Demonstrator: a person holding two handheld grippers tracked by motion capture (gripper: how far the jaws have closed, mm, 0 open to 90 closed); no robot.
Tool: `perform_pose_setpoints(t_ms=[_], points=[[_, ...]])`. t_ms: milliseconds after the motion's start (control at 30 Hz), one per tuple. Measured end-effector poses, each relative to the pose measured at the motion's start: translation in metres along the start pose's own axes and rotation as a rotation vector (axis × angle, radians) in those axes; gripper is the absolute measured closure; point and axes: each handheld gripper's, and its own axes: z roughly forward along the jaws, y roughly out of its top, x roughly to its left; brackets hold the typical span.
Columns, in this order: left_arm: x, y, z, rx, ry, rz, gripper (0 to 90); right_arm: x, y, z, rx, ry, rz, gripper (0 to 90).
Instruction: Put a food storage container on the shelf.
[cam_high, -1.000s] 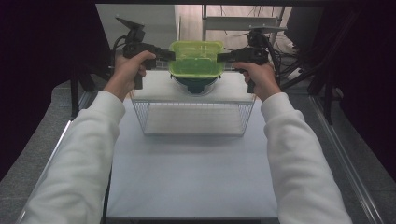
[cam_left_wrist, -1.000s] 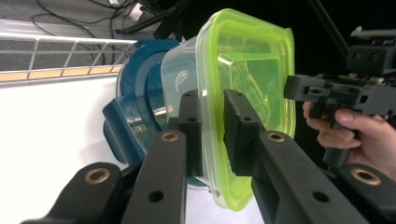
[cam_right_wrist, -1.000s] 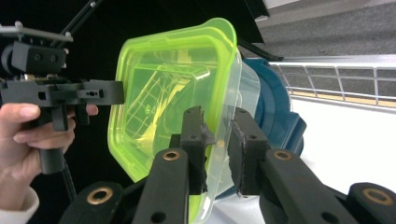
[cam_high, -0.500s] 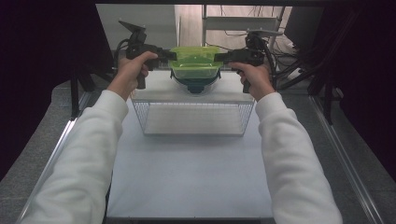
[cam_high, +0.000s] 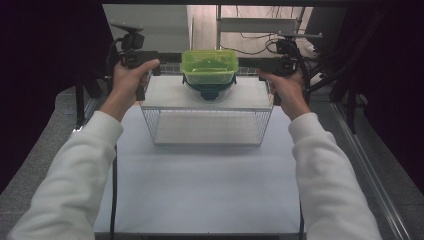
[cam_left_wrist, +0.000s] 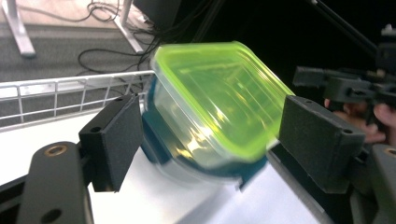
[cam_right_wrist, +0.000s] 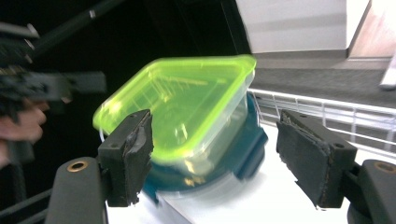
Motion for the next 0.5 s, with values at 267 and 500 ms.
perform_pose_setpoints(t_ms=[267,500], points=[[-0.016,-0.032,-0.025,0.002,0.014,0.134,21.7,0.016,-0.018,-0.012,0.06,-0.048,-0.167,25.3],[-0.028,-0.071,-0.047,0.014,0.065,0.205,23.2,0.03,-0.049,-0.035,0.065,-0.05,-0.218,24.4]])
